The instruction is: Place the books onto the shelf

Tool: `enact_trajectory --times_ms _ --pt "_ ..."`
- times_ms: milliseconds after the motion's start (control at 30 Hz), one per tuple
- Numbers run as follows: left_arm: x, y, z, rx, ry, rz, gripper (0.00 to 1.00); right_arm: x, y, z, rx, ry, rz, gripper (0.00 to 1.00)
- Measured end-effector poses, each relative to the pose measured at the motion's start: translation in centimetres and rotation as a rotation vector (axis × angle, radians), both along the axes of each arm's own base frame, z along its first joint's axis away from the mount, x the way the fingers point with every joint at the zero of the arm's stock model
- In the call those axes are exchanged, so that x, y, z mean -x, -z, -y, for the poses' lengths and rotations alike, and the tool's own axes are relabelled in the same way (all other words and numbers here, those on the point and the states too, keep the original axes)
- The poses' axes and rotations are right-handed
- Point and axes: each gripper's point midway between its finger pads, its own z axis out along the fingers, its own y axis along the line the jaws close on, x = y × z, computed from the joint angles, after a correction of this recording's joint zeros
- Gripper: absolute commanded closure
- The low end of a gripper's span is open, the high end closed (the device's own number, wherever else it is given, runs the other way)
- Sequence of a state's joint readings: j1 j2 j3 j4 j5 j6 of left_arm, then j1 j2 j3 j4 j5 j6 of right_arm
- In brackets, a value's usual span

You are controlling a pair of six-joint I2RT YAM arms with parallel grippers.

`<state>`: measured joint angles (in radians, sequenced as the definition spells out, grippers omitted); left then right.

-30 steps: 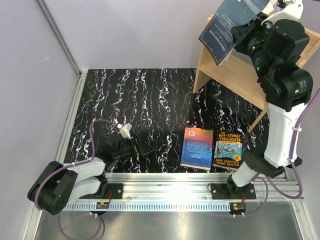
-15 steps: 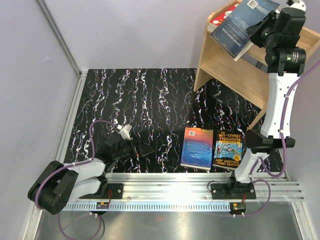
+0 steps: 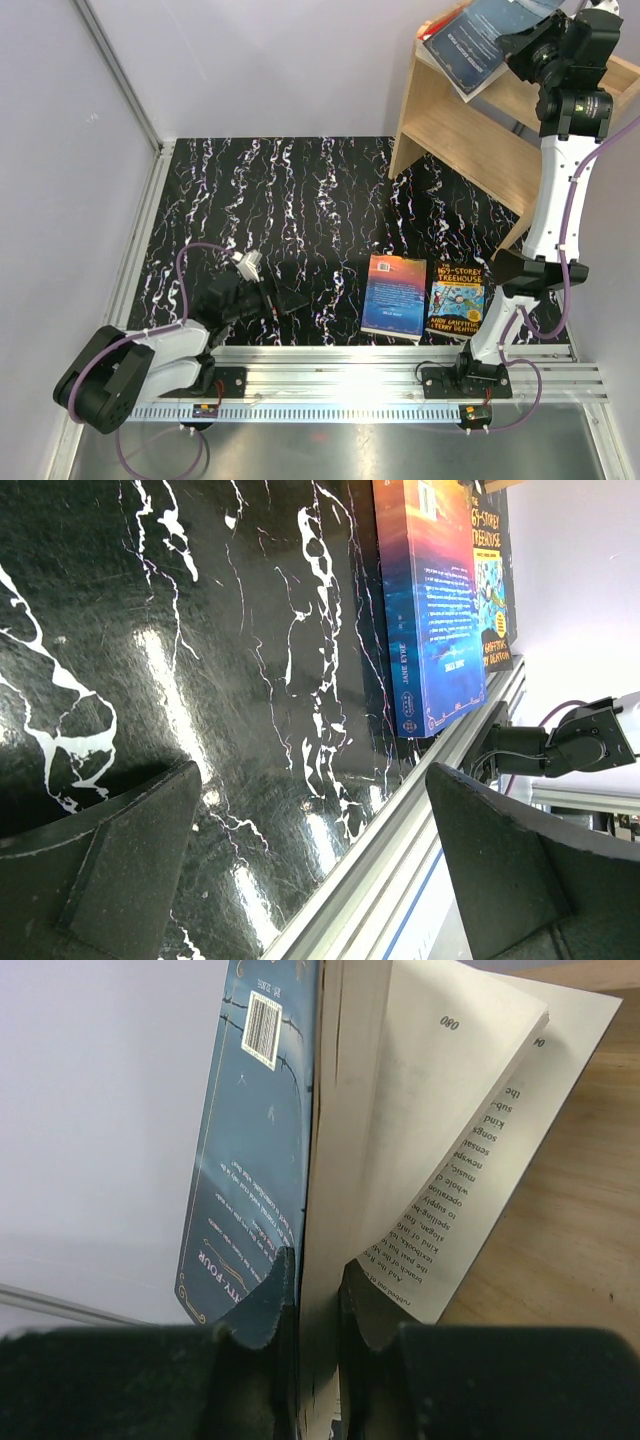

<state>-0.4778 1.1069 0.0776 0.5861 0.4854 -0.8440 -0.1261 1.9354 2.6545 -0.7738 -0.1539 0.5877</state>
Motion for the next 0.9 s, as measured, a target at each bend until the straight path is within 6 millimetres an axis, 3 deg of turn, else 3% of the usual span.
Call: enact_trajectory --times_ms 133,333,467,500,633,900 --pt "0.1 -0.1 -0.1 0.007 -0.002 0.006 0.01 -0.5 -0.4 0.5 -0.037 0.014 0.022 1.0" --pt "0.2 -0.4 0.0 0.02 -0.007 0.009 0.01 -1.4 -1.0 1.6 -0.081 0.036 0.061 0.84" --pt "0.2 -0.5 -0.1 0.025 -0.01 0.013 0.01 -2.7 -0.8 2.0 -0.097 0.039 0.079 0.66" --pt "0.2 -0.5 -0.1 0.026 -0.01 0.014 0.01 -3.1 -0.5 2.1 -0.099 0.037 0.078 0.5" --pt "0.2 -0.6 -0.1 0.028 -0.011 0.017 0.01 -5.7 1.8 2.4 -0.116 0.022 0.057 0.21" --pt "0.1 -0.7 -0.1 0.032 -0.014 0.014 0.01 -6.5 0.9 2.4 -0.11 0.001 0.12 0.17"
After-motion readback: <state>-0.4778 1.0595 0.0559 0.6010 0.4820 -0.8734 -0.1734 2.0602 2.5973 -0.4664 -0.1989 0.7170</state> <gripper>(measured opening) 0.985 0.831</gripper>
